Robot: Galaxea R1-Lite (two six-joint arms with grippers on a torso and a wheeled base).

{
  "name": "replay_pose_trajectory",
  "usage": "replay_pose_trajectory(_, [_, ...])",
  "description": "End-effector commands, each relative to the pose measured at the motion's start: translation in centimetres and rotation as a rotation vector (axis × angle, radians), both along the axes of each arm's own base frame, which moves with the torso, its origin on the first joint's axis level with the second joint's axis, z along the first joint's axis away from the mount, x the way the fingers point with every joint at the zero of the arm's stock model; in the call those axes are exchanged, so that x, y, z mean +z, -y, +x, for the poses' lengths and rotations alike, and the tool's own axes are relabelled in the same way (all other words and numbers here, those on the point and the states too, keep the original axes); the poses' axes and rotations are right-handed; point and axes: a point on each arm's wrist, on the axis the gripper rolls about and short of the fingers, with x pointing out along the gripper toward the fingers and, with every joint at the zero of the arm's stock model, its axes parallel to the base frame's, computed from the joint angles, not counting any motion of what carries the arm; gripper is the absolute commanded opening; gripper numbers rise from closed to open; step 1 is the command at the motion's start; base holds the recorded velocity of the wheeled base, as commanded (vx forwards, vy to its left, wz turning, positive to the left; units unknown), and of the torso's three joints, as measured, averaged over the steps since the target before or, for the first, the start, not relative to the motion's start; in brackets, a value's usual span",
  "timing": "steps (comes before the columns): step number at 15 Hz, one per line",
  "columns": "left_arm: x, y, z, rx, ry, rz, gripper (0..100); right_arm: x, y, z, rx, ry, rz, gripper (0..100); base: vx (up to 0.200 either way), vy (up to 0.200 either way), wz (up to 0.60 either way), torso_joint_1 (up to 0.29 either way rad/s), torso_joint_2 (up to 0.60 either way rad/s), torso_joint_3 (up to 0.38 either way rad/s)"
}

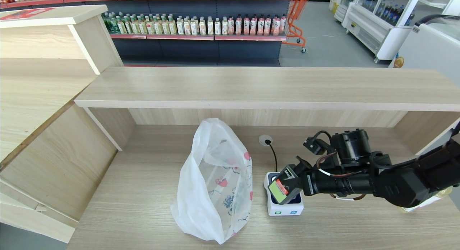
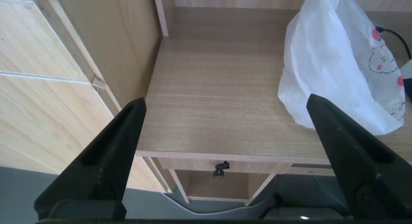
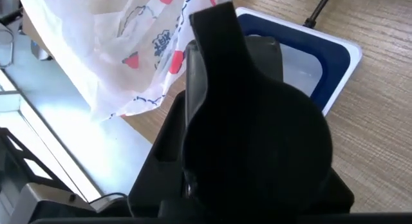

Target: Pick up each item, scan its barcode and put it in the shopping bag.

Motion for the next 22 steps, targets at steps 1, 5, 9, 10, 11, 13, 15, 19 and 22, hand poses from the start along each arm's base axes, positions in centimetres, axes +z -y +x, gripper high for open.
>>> replay_pose_trajectory(1, [0.0, 0.0, 0.0, 0.000, 0.000, 0.000, 100, 2.1, 0.3, -0.8, -0.021, 0.028, 0.054, 0, 0.000, 0.000, 0.00, 0.000, 0.00, 0.000])
replay_pose_trajectory(5, [0.0, 0.0, 0.0, 0.000, 0.000, 0.000, 100, 8.8, 2.5, -5.3, -0.051, 0.250, 0.119, 0, 0.000, 0.000, 0.00, 0.000, 0.00, 0.000])
replay_pose_trajectory(9, [0.0, 0.0, 0.0, 0.000, 0.000, 0.000, 100, 8.5, 4.5, -8.4, -0.006, 0.389, -0.025, 0, 0.000, 0.000, 0.00, 0.000, 0.00, 0.000])
replay_pose_trajectory(10, [0.0, 0.0, 0.0, 0.000, 0.000, 0.000, 100, 8.2, 4.6, -8.7, -0.002, 0.384, -0.031, 0, 0.000, 0.000, 0.00, 0.000, 0.00, 0.000])
replay_pose_trajectory(11, [0.0, 0.0, 0.0, 0.000, 0.000, 0.000, 100, 8.0, 4.6, -8.9, 0.002, 0.380, -0.033, 0, 0.000, 0.000, 0.00, 0.000, 0.00, 0.000])
replay_pose_trajectory(13, [0.0, 0.0, 0.0, 0.000, 0.000, 0.000, 100, 7.8, 4.6, -8.7, -0.001, 0.368, -0.036, 0, 0.000, 0.000, 0.00, 0.000, 0.00, 0.000])
replay_pose_trajectory(15, [0.0, 0.0, 0.0, 0.000, 0.000, 0.000, 100, 7.7, 4.5, -8.7, 0.003, 0.360, -0.036, 0, 0.000, 0.000, 0.00, 0.000, 0.00, 0.000])
replay_pose_trajectory(19, [0.0, 0.0, 0.0, 0.000, 0.000, 0.001, 100, 7.5, 4.5, -8.6, 0.006, 0.350, -0.036, 0, 0.000, 0.000, 0.00, 0.000, 0.00, 0.000])
replay_pose_trajectory(22, [0.0, 0.0, 0.0, 0.000, 0.000, 0.000, 100, 7.3, 4.4, -8.4, 0.023, 0.341, -0.027, 0, 0.000, 0.000, 0.00, 0.000, 0.00, 0.000])
